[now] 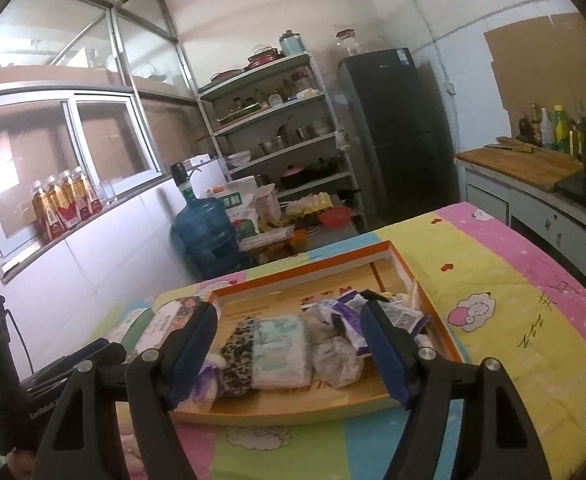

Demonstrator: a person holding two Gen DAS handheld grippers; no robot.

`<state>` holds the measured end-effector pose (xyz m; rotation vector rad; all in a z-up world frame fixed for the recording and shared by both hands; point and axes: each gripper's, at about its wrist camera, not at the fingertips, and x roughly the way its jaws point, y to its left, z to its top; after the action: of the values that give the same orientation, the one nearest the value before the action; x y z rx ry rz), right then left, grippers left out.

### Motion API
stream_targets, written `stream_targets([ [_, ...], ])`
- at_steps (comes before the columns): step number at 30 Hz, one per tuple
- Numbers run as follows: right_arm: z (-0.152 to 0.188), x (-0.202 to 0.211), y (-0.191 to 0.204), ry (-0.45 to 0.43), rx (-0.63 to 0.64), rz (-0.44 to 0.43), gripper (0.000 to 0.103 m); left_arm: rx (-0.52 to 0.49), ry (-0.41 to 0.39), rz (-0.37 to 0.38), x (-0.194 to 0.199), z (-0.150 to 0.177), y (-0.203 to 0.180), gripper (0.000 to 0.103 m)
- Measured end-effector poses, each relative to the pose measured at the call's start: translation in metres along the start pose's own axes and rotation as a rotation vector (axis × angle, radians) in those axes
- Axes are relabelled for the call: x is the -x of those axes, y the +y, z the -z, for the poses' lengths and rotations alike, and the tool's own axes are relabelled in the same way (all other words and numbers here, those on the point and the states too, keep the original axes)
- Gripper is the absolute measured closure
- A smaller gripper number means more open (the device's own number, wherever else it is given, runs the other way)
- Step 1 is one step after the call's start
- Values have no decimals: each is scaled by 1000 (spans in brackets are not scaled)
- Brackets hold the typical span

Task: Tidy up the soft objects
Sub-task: 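Withdraw both tools from the box toward the remaining loose items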

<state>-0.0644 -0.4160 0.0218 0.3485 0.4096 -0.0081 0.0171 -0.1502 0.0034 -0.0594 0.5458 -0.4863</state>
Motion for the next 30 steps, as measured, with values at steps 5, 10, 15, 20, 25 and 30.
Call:
stream_targets([
  [5, 2, 4, 15, -2, 21, -15, 29, 10, -1, -15, 12, 4, 11, 44],
  [10, 6, 4, 31, 8, 42, -29, 29, 26, -5, -28, 22, 10, 23, 44],
  [15, 10, 4, 49, 18, 66, -45, 29, 45, -11, -41, 34, 14, 39, 44],
  [20, 13, 4, 67, 26, 90, -61, 29, 67, -20, -55, 46, 18, 55, 44],
  [25, 16, 5, 85, 30, 113, -74, 29, 96, -39, -75, 60, 22, 74, 44],
  [30, 23, 5, 101, 43, 135, -87, 29, 126, -42, -104, 71, 29, 96, 44],
])
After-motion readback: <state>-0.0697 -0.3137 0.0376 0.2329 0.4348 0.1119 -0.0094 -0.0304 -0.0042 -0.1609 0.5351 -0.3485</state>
